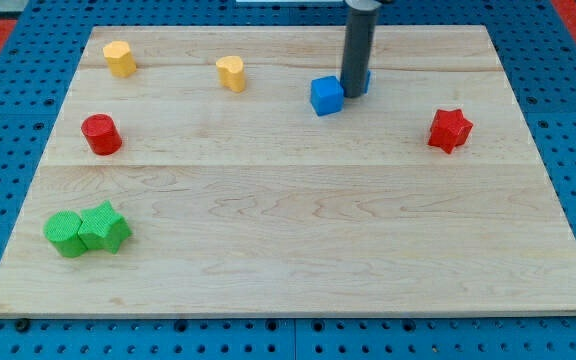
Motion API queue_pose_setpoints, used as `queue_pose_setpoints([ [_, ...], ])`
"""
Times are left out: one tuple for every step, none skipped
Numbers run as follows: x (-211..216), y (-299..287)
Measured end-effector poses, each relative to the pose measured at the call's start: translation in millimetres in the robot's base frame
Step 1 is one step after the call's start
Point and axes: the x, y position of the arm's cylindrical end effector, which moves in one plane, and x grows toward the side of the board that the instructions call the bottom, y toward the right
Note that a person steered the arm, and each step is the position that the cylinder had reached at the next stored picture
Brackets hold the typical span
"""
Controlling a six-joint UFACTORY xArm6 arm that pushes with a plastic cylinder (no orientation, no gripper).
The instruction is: Push the blue cube towards the bottom right of the board
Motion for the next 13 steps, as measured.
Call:
queue_pose_setpoints([
  [-9.8,-59.9],
  [14.2,-86.1],
  [48.0,-68.7],
  [60.4,-28.4],
  [65.2,9.3],
  [87.6,28.1],
  [125.1,34.2],
  [155.3,43.7],
  [155.4,62.7],
  [159.6,100.0],
  [161.5,141.4],
  [182.3,154.5],
  [218.8,102.7],
])
